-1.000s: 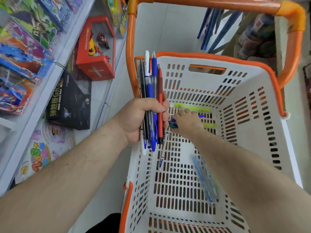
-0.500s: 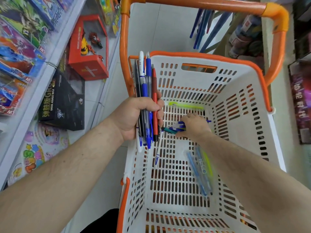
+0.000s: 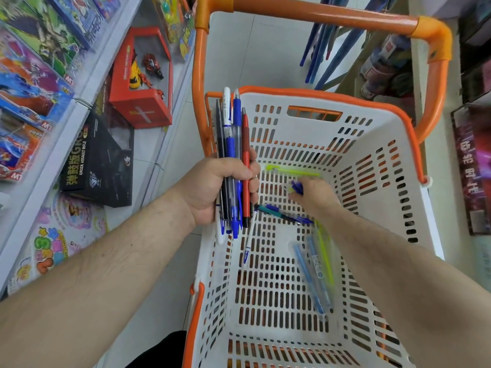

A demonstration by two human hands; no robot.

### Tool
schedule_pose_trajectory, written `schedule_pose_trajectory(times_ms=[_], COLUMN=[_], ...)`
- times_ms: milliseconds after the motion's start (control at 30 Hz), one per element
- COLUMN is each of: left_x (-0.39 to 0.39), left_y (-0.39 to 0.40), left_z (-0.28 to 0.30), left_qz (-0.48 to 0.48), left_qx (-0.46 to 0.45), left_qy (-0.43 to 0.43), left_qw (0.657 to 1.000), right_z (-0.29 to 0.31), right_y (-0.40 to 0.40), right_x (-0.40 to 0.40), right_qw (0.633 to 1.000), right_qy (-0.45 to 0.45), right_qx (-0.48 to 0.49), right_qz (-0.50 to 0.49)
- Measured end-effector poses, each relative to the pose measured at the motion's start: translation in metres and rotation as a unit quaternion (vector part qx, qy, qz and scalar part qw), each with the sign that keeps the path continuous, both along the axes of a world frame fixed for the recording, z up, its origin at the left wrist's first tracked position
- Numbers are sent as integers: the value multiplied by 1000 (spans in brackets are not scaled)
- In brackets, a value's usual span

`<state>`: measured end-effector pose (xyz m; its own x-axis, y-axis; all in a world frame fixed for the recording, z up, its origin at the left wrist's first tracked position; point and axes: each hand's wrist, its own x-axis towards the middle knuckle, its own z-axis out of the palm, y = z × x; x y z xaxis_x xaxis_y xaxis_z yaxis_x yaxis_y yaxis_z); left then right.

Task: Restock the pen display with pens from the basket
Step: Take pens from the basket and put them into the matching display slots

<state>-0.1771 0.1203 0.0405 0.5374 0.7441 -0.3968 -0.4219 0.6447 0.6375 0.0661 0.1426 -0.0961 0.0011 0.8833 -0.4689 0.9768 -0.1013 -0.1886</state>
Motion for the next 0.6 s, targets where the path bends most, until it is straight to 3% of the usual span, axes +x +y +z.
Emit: schedule_pose_trajectory(times_ms=[133, 267, 367, 600], left_x=[0, 0, 0, 0], left_y=[0, 1, 1, 2], left_z=[0, -1, -1, -1], left_qz=[-2, -1, 0, -3], left_qx=[8, -2, -7, -12], left_qy=[2, -6, -10, -4], left_qw=[1000, 1000, 1000, 1000], right_z=[0, 19, 11, -30], right_y=[6, 10, 4, -11], right_x=[3, -16, -31, -29], right_qw=[993, 997, 990, 984], right_qy=[44, 4, 32, -24], right_qx=[1, 68, -23, -120], right_qz=[-107, 28, 132, 128])
